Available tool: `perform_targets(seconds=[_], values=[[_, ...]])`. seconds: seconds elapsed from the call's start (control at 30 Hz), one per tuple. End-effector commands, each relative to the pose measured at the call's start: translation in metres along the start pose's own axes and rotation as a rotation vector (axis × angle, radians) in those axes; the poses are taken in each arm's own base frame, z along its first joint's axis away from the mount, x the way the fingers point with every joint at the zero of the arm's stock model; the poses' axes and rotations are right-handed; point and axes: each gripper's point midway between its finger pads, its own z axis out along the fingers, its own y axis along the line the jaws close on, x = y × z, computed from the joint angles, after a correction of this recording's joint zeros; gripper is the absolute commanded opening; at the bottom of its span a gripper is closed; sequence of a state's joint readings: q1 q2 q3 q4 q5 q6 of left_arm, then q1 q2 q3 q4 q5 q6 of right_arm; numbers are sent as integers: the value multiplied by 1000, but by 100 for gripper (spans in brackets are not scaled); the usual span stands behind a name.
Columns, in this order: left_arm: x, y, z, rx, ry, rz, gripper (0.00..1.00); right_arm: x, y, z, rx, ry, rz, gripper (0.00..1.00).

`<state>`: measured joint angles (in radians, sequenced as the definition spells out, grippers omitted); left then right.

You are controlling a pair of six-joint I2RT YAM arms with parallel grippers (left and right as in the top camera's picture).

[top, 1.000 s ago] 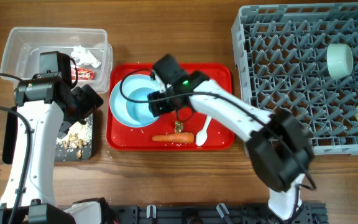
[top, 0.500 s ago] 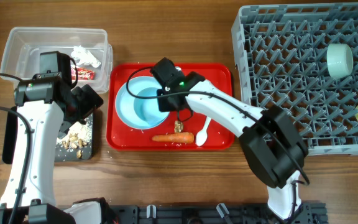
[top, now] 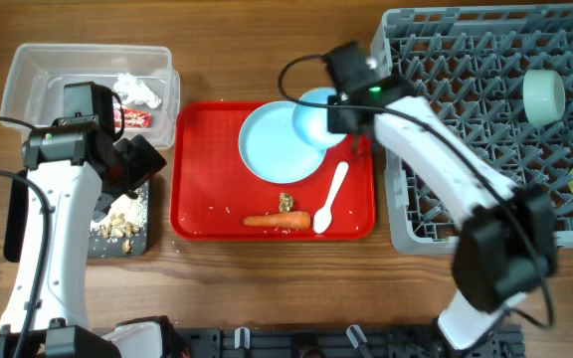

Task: Sort waste into correct bins and load items into the dishwasher rack
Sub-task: 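Grasp the light-blue bowl on the plate with the right gripper, then place the light-blue bowl in the dishwasher rack with the right gripper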

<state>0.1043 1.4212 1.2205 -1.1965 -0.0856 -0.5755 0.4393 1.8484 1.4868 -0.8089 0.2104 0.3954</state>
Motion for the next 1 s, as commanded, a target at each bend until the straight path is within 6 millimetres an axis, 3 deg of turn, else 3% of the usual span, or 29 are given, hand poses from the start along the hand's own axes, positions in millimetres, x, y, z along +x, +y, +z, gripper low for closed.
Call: perform_targets(seconds=[0.0,0.1,0.2,0.27,0.37,0.53,0.63,0.67,0.73,0.97], values=[[-5,3,-4,-5,-28,-20,100,-40,-46,-67,84,-196,-70,4],[-6,2,-4,-3,-31,-20,100,-64,-110,-107,307,-316,-82,4],[-6,2,-4,-1,-33,-21,100,-76,-190,-150,651,-391,-4,4],[-7,1,-4,2,-37,-21,100,-70,-269,-186,991,-405,171,4],[-7,1,-4,2,-38,-21,100,-60,-301,-195,1097,-408,290,4],[-7,1,-4,2,-37,-21,100,-56,-331,-185,1182,-350,309,4],[-7,1,-4,2,-36,-21,100,-52,-345,-159,1219,-256,263,5],[-7,1,-4,4,-35,-21,100,-51,-347,-140,1220,-215,241,4],[-7,1,-4,4,-35,-21,100,-50,-344,-110,1214,-163,198,4],[-4,-2,-4,23,-21,-20,100,-45,-328,-61,1161,-77,104,8]])
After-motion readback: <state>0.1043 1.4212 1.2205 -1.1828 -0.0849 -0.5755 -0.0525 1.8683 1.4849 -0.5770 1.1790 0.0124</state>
